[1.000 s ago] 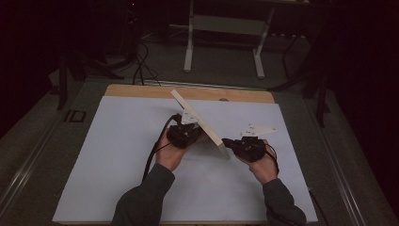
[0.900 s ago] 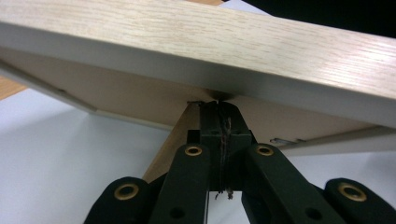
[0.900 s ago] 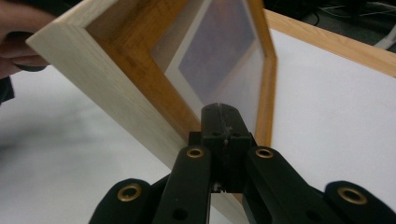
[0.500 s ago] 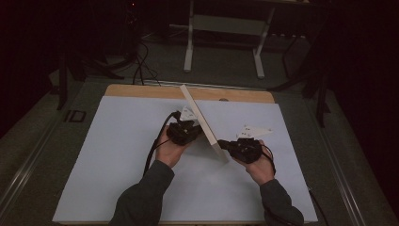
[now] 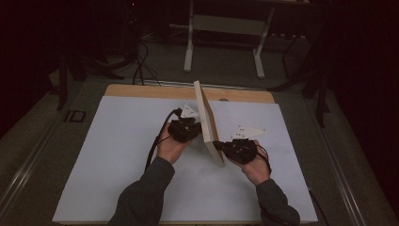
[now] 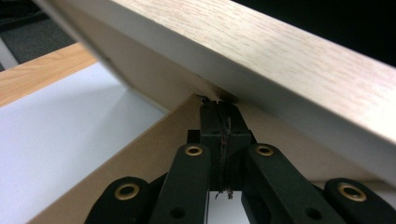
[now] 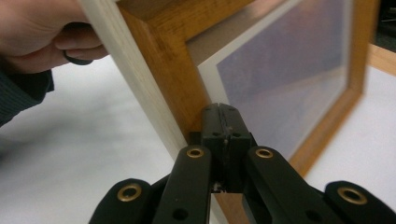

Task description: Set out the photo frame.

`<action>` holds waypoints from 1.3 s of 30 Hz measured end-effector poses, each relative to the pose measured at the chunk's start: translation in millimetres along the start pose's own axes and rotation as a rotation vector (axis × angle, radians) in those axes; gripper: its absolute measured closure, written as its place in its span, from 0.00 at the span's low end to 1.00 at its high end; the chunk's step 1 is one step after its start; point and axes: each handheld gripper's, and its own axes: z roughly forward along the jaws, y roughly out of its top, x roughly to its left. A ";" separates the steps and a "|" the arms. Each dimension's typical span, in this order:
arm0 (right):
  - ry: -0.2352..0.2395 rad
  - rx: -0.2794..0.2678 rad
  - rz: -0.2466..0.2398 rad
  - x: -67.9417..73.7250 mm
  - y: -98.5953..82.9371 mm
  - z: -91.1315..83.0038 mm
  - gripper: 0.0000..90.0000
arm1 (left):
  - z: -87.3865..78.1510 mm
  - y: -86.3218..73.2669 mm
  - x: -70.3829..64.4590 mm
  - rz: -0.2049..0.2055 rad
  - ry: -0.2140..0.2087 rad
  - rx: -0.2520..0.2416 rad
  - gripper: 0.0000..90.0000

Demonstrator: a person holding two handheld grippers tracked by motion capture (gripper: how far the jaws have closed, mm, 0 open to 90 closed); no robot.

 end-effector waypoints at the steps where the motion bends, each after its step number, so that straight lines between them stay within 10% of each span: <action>1: 0.004 -0.001 0.000 0.7 0.4 0.9 1.00 | 0.3 0.1 0.3 0.006 -0.004 -0.003 1.00; 39: 0.041 -0.004 0.004 8.4 0.0 13.1 1.00 | 9.8 5.1 21.0 0.011 -0.141 -0.036 1.00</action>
